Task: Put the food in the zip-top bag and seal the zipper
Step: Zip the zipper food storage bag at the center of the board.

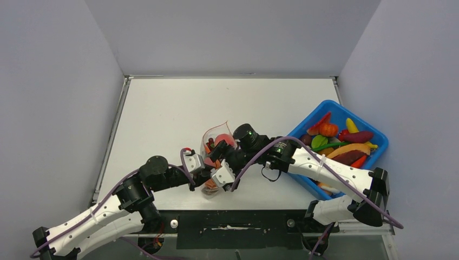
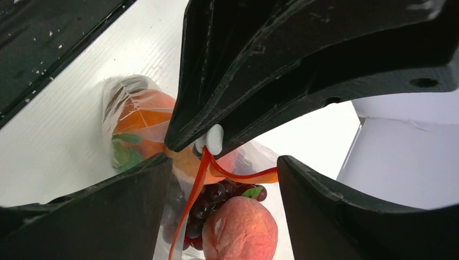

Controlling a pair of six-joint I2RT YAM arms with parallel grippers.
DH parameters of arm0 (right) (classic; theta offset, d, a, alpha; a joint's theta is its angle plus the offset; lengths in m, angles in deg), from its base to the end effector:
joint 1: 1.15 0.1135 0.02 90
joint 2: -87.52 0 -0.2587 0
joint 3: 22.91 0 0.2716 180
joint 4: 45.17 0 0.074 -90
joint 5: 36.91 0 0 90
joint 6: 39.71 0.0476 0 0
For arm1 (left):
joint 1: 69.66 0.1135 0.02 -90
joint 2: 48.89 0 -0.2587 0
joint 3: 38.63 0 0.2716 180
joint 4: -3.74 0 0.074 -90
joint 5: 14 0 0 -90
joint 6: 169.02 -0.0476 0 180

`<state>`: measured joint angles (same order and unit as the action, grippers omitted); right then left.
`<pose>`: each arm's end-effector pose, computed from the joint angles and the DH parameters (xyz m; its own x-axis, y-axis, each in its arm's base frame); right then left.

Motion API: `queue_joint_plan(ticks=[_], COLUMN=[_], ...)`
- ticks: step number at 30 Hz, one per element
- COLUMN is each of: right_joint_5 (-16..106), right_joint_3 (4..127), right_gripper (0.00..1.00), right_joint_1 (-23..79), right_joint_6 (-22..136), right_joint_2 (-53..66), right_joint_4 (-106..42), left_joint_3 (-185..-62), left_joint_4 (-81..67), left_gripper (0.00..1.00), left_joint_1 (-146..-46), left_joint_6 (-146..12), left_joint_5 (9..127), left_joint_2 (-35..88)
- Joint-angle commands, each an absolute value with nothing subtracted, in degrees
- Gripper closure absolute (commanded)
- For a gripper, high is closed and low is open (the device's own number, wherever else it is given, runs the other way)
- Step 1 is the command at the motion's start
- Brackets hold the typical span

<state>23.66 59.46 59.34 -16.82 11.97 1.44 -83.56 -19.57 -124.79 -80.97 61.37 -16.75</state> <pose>0.1342 0.2846 0.3224 0.7470 -0.3092 -0.5886 -0.6576 -0.4740 -0.5856 0.0952 -0.1577 0.2893 -0.0725 0.1616 -0.9842 0.9388 0.3441 -0.0126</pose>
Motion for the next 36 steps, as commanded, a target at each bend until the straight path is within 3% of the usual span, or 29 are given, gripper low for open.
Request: queue_joint_plan(ticks=[1, 8, 15, 18, 23, 32, 36], right_joint_5=[27.57, 32.42, 36.87, 39.05, 40.66, 48.8, 53.0], right_joint_3=[62.02, 62.21, 61.41, 61.5, 62.74, 52.59, 48.71], right_gripper=[0.31, 0.5, 0.89, 1.0, 1.0, 1.0, 1.0], right_joint_1=[59.92, 59.54, 58.25, 57.74, 55.62, 56.6, 56.97], right_joint_6=[-20.28, -18.53, -9.79, -3.28, 8.87, 28.18, 35.56], right_joint_2=[11.54, 11.23, 13.16, 13.13, 12.39, 18.37, 20.54], right_joint_4=[2.63, 3.32, -0.71, -3.25, -4.38, -14.72, -19.58], left_joint_3=[-85.8, -86.6, -87.44, -87.84, -88.33, -88.67, -88.84], left_joint_4=[-18.28, -19.94, -17.99, -16.23, -12.68, 6.05, 11.67], left_gripper=[1.0, 1.0, 1.0, 1.0, 1.0, 1.0, 1.0], left_joint_1=[-124.59, -124.55, -123.31, -120.53, -110.78, -93.28, -92.26], left_joint_6=[-81.47, -83.23, -88.64, -90.29, -90.12, -81.54, -79.19], left_joint_5=[60.62, 64.49, 67.36, 64.73, 51.95, 26.59, 24.82], left_joint_2=[-17.26, -18.23, -16.89, -15.27, -12.47, -1.4, 1.9])
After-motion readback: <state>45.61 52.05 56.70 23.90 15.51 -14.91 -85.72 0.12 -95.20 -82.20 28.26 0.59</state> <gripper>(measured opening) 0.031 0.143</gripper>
